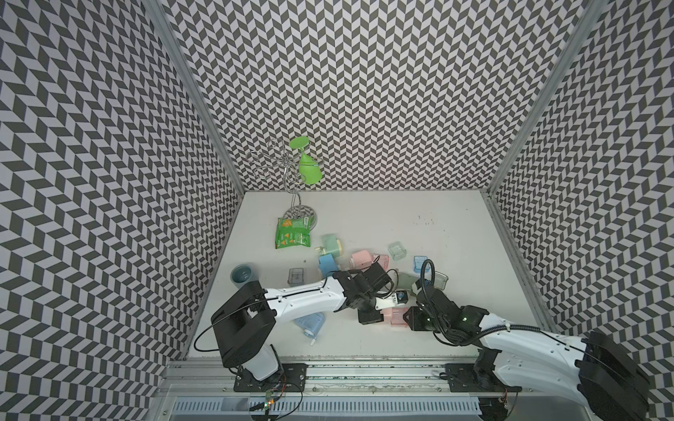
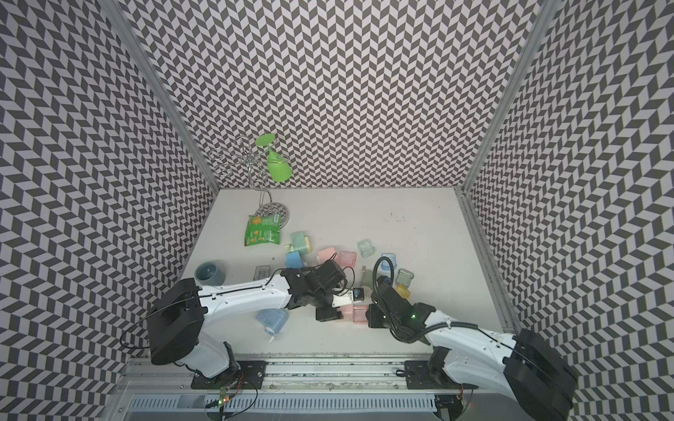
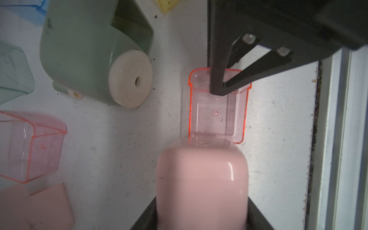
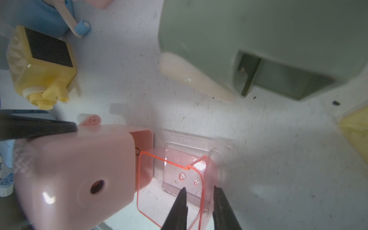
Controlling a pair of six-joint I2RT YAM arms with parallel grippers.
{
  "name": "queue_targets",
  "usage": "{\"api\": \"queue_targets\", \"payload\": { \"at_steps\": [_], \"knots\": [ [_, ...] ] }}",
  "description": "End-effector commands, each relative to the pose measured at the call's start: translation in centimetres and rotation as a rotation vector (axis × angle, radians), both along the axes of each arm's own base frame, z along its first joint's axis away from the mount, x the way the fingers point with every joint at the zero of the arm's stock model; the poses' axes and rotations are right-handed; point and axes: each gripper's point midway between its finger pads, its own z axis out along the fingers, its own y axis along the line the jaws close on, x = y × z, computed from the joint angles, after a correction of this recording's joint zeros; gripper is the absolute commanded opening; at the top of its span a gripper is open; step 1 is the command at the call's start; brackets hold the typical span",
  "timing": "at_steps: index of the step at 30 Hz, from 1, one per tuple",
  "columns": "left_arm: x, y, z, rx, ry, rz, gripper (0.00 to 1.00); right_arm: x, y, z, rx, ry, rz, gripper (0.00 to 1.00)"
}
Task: Put the tray back into the pencil sharpener
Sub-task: Place the pencil sharpener at the center of the board, then close the container of the pencil sharpener.
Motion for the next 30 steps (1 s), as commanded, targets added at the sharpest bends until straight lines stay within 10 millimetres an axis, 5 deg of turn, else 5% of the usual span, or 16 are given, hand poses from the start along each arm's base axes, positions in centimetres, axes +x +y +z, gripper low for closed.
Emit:
{"api": "queue_targets", "payload": {
  "at_steps": [1,14,30],
  "knots": [
    [-0.5,-0.7,1.0,-0.052,0.000,-0.028,0.53,1.0,1.4,1.4,0.062,-0.028,-0.010,0.24],
    [-0.4,-0.7,0.4,-0.037,0.003,-0.032,0.51,1.0,2.4,2.1,0.121,-0.022,0.005,0.24],
    [-0.2,-0.7,0.2,-0.017,-0.008,-0.026,0.50,1.6,0.9,1.0,0.050,0.010,-0.078,0.17]
  ]
}}
